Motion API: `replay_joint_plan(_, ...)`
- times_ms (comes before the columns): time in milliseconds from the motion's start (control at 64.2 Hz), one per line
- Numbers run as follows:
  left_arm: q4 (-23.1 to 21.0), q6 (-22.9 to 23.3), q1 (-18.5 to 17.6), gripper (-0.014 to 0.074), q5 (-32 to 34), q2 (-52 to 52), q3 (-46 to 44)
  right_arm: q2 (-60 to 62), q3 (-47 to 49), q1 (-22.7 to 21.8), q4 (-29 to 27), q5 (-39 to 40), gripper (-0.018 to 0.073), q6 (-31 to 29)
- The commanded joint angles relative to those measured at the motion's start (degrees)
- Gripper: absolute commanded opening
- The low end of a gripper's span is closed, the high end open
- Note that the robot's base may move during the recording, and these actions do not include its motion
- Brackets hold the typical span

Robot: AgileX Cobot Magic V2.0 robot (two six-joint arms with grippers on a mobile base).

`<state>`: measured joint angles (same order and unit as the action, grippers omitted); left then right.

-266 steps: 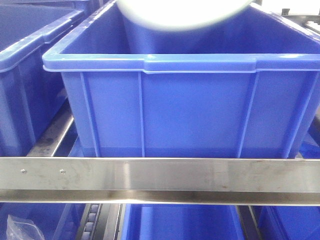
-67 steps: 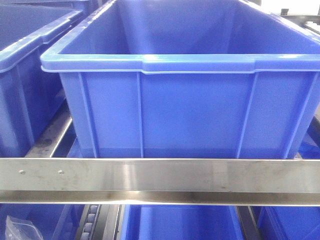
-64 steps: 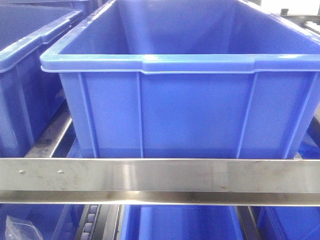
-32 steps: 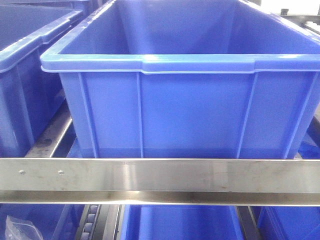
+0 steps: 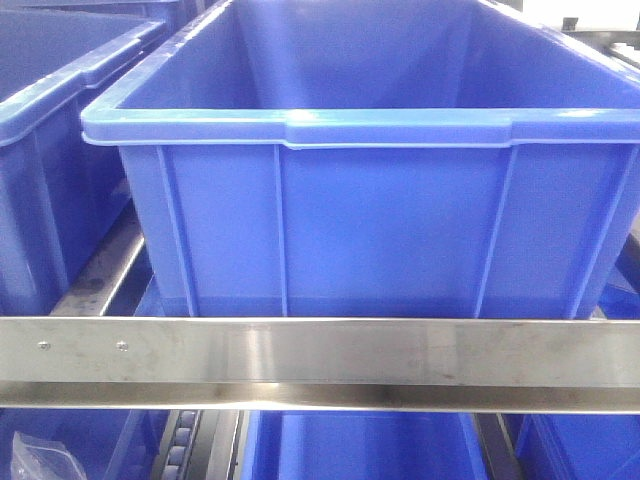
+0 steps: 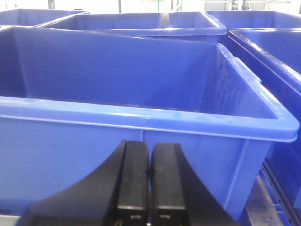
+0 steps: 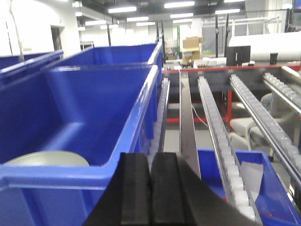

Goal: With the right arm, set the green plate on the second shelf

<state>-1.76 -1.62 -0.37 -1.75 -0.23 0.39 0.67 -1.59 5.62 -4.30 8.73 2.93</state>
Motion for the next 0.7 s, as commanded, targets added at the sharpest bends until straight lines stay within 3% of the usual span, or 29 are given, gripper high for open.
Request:
replay_joint_plan(0, -0.2, 0.1, -0.1, 0.0130, 5.1, -1.0, 2.3, 1.1, 1.0, -0.4, -0.5, 5.9, 0.0071, -0.7)
replay_joint_plan(685, -0.2, 0.1, -0.1, 0.0130, 5.1, -1.0, 2.3, 1.1, 1.0, -0.4, 2.1, 1.2, 0.0071, 0.0)
